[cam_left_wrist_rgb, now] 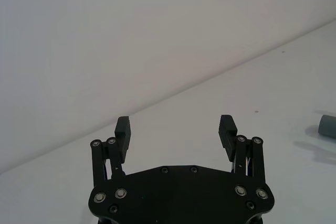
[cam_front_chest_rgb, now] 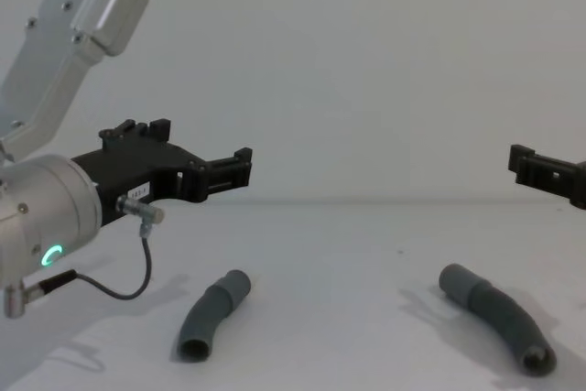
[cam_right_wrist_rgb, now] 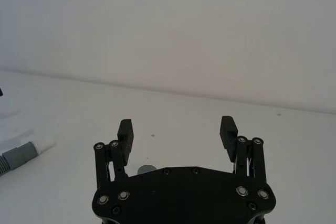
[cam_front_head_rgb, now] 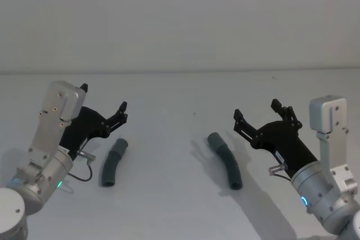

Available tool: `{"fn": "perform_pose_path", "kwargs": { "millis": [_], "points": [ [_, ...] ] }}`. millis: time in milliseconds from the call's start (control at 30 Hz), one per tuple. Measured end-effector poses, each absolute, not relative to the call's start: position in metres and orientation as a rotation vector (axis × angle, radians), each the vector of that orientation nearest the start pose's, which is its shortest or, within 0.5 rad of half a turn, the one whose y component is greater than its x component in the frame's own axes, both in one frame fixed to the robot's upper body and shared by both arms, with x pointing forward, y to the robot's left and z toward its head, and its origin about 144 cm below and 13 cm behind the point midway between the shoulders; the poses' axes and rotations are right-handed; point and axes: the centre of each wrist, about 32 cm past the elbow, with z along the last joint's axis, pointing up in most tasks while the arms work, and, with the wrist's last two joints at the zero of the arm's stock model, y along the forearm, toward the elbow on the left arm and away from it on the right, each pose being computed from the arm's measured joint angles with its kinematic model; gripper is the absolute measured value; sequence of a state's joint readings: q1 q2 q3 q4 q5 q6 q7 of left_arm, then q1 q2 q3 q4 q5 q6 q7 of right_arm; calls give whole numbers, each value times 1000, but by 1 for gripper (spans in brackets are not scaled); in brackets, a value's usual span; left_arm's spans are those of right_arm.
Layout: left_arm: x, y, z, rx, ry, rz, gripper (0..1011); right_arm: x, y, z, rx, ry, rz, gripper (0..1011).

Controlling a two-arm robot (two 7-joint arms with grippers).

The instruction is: Use both hands to pick up one end of the pipe from the table, align the ends, and insert them.

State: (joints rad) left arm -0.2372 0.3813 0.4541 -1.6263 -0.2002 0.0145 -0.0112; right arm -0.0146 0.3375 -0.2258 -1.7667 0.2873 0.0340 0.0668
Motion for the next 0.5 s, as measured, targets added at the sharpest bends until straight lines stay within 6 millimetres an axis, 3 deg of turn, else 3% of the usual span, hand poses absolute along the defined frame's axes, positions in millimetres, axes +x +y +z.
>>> {"fn": "perform_pose_path", "kwargs": {
  "millis": [500],
  "points": [
    [492,181,1213,127,-159,1143,1001,443,-237,1189,26,-75,-1229,1004]
  ]
}}
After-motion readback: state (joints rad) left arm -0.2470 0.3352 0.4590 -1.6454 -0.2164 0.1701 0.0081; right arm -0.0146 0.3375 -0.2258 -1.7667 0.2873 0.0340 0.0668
